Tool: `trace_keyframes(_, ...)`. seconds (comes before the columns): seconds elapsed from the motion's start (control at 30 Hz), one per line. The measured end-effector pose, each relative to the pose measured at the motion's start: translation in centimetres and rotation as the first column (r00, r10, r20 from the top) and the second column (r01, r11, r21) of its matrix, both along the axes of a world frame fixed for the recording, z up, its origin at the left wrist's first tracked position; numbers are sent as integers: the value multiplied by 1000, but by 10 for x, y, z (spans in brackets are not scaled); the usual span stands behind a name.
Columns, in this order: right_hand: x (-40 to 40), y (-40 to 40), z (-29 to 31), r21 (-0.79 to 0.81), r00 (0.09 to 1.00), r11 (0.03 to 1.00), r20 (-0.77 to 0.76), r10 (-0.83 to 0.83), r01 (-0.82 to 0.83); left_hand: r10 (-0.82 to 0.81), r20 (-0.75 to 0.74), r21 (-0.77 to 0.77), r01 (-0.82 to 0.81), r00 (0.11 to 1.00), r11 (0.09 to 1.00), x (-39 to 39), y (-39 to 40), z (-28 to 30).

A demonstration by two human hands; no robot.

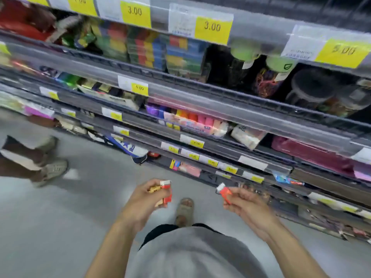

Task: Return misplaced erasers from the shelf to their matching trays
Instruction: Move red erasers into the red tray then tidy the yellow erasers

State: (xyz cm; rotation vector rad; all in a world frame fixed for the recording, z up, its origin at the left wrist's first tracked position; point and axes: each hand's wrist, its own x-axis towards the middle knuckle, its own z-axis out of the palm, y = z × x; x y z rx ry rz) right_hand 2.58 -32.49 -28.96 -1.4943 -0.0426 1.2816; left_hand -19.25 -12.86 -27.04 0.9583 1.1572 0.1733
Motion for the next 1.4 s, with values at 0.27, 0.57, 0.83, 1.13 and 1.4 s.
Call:
trace_keyframes(0.27,-40,-10,-38,-188,971,954,-7,237,-234,265,-109,-80,-275,958,958,-102,-68,-38)
trace_keyframes(0.57,-130,126,-22,-60,845,848,70,531,-527,575,-92,-51,-581,813,812,-210,-60,-32)
trace_keyframes(0.83,-234,238,-13,-8,776,780,88,624,-626,685,-59,-43,-688,726,725,-319,7,-32)
trace_keyframes(1.13,-288,311,-19,-57,811,814,76,581,-578,668,41,-16,-668,743,744,-394,138,-15)
trace_keyframes(1.4,-296,401,-37,-49,854,856,56,516,-514,622,19,12,-622,783,783,-395,246,-16)
